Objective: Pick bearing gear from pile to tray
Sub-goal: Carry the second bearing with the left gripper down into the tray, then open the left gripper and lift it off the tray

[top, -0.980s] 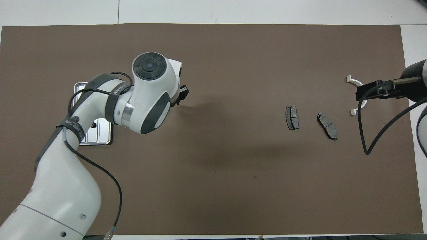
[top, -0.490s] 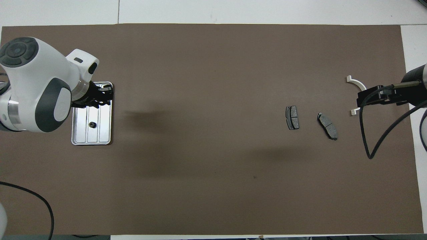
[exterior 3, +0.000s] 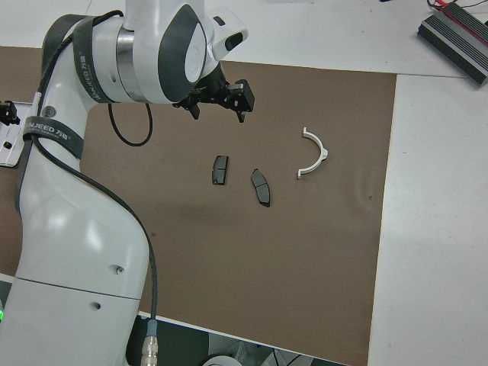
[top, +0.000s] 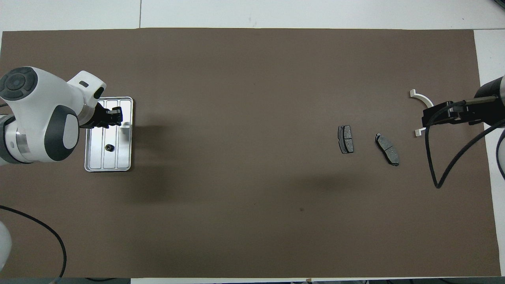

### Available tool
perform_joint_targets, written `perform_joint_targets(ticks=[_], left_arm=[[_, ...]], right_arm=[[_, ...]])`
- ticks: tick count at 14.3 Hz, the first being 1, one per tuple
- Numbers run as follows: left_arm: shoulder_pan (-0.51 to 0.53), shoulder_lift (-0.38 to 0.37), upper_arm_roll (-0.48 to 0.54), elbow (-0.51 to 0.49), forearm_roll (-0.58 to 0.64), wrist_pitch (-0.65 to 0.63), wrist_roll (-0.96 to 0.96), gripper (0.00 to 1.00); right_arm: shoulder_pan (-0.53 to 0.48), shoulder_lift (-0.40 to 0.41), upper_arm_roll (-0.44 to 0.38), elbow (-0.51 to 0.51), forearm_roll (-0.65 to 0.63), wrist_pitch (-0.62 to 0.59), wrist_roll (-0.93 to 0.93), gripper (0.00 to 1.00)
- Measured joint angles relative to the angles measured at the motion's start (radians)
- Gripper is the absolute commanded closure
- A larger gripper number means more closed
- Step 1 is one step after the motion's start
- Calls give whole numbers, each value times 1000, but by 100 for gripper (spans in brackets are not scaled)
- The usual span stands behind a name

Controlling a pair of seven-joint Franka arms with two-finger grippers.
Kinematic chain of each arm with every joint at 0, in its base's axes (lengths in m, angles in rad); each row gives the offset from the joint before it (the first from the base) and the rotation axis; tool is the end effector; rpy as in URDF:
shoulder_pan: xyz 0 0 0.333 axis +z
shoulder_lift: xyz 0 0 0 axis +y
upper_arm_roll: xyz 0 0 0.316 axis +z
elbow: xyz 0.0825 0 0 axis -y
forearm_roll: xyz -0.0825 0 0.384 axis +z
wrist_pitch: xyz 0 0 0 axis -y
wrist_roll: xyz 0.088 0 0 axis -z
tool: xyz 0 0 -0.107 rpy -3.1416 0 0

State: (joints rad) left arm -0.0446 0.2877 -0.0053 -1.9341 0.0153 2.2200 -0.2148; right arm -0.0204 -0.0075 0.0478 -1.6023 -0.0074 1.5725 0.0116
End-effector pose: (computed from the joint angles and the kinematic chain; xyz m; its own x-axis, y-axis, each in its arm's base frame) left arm 0.6113 -0.0299 0.3384 0.9879 0.1552 0.0005 0.1552 -0.9878 -0.0108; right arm 0.5514 0.0144 0.6139 0.9996 0.0158 -0.0222 0.0160 -0.9998 0.0080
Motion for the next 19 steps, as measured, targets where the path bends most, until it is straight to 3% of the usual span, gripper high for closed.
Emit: perform_joint_targets(ticks=[11, 12, 13, 14, 17, 19], left_arm=[[31, 47, 0, -27, 0, 95, 37, 100], [32, 47, 0, -39, 0, 110, 38, 85], [36, 48, -1, -47, 0, 120, 40, 16], [42, 47, -1, -48, -1, 122, 46, 0], [59, 45, -1, -45, -1, 112, 61, 0], [64, 19, -1, -18, -1, 34, 64, 0]], right_arm=[[5, -19, 8, -1, 1, -4, 0, 0], [9, -19, 8, -1, 1, -4, 0, 0], [12, -19, 7, -2, 1, -4, 0, 0], [13, -19, 5, -2, 1, -5, 0, 0], [13, -19, -3, -2, 1, -5, 0, 0], [13, -19, -4, -2, 1, -5, 0, 0]])
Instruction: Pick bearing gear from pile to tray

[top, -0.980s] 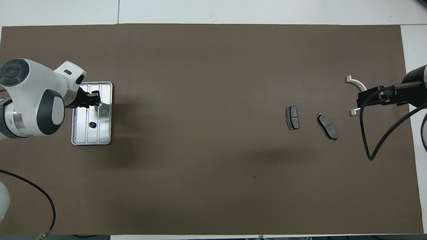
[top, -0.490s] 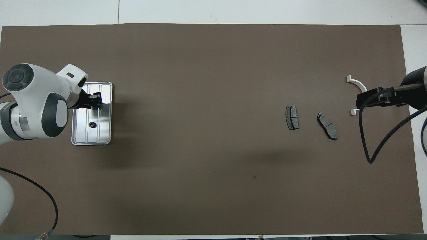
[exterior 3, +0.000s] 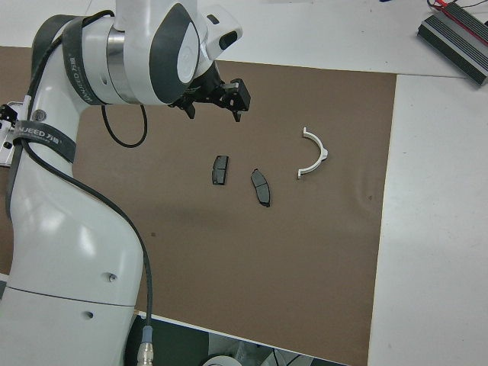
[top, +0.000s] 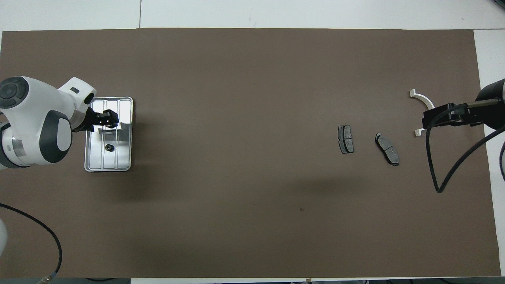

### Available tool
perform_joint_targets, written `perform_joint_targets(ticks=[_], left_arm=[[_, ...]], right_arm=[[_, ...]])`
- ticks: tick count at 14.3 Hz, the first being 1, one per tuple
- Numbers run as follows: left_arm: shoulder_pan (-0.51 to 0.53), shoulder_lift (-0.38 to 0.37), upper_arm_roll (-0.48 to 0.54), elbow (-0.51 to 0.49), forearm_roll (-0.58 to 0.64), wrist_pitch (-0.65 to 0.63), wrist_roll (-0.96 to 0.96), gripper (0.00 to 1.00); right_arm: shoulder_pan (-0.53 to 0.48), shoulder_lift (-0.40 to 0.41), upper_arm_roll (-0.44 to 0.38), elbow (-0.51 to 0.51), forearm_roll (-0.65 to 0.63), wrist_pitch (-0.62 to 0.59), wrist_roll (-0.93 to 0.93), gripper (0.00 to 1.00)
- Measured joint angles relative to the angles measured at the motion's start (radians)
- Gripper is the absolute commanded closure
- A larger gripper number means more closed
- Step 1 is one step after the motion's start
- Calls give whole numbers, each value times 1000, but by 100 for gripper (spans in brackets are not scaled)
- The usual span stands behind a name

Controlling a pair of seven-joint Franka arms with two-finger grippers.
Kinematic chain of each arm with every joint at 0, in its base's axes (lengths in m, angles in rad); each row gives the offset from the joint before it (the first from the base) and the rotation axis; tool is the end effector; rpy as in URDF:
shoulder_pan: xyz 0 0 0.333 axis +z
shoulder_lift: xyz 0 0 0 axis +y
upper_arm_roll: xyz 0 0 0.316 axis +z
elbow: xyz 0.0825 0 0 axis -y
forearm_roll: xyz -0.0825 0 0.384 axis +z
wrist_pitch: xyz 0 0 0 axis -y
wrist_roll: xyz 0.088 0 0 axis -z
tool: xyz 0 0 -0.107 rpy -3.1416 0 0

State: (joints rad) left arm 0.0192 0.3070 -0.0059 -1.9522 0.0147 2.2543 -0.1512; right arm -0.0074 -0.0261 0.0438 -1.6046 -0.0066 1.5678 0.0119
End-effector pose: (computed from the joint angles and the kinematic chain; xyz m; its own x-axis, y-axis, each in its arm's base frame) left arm 0.6105 0.0087 0.3216 0.9879 0.1549 -0.0034 0.1548 -0.9879 -0.0102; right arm 0.5454 0.0195 0.6226 0.9996 0.0244 -0.0106 0.0245 -0.9997 0.0079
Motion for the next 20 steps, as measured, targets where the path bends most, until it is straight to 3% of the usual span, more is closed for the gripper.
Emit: perform_joint_targets(ticks=[2, 7, 9, 12, 20], left_arm=[[6, -70, 1, 47, 0, -148, 0, 0], [15, -336, 1, 132, 0, -516, 2, 0], [16, -395, 0, 179, 0, -624, 2, 0], [20, -397, 0, 254, 0, -686, 3, 0], [18, -371, -42, 335, 1, -733, 101, 0]], right_arm=[[0, 0, 0, 0, 0, 0, 0, 0], [0, 0, 0, 0, 4, 0, 0, 0], [1, 0, 1, 0, 17, 0, 0, 0], [1, 0, 3, 1, 24, 0, 0, 0], [1, -1, 4, 2, 24, 1, 0, 0]])
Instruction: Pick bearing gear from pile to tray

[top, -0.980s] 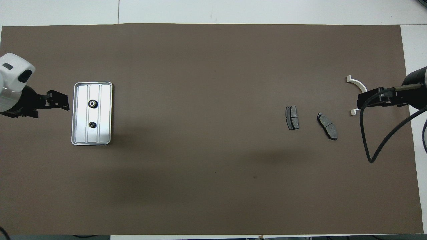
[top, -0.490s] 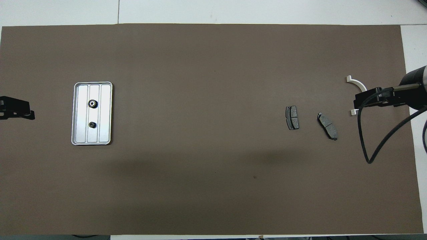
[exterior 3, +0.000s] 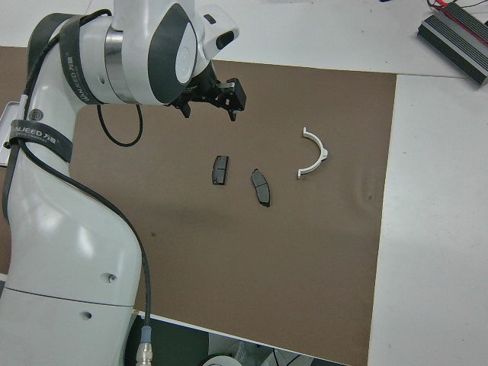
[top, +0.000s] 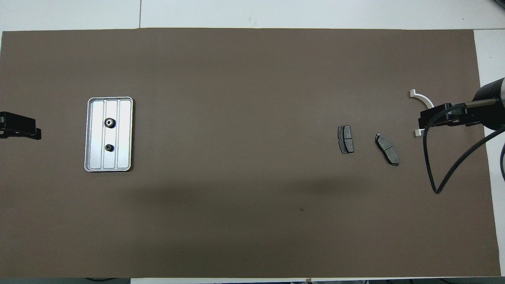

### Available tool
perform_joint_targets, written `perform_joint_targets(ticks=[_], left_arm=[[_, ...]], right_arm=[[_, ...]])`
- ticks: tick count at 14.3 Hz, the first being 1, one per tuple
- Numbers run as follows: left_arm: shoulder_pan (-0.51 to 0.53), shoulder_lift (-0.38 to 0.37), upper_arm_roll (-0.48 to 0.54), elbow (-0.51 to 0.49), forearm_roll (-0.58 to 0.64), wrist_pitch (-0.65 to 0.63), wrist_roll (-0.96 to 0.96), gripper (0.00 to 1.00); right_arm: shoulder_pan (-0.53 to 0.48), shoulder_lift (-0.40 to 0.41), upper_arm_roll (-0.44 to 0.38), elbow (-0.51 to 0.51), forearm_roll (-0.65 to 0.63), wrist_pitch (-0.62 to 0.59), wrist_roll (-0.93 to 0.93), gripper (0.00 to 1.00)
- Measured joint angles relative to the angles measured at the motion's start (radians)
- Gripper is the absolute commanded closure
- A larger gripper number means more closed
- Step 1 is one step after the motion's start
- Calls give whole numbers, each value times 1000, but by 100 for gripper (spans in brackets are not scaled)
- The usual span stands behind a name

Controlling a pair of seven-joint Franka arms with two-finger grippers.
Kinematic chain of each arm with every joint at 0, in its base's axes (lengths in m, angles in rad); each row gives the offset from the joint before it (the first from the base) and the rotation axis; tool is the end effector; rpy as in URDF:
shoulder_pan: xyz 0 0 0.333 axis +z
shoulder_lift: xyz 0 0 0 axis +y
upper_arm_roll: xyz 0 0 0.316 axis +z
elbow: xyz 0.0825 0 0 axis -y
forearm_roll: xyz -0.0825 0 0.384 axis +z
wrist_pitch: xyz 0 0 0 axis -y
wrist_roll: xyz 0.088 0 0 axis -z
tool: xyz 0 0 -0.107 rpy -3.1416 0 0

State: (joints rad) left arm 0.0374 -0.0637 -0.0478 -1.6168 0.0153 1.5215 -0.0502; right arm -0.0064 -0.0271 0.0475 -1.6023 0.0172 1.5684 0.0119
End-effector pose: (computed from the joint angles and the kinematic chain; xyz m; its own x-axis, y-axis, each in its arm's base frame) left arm 0.5293 -0.0047 0.6331 0.9987 0.0407 -0.0307 0.0401 -0.9990 -0.0199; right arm 0.5450 0.0246 0.6243 0.9995 0.0292 -0.0070 0.0291 -0.9995 -0.0158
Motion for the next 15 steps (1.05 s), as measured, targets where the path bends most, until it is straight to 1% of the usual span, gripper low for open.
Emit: perform_joint_targets(ticks=[3, 5, 15], left_arm=[[-5, 1, -61, 4, 7, -4, 0, 0], [-6, 2, -81, 4, 9, -5, 0, 0], [-5, 2, -81, 8, 1, -13, 0, 0]], right_arm=[[0, 0, 0, 0, 0, 0, 0, 0], [0, 0, 0, 0, 0, 0, 0, 0], [0, 0, 0, 0, 0, 0, 0, 0]])
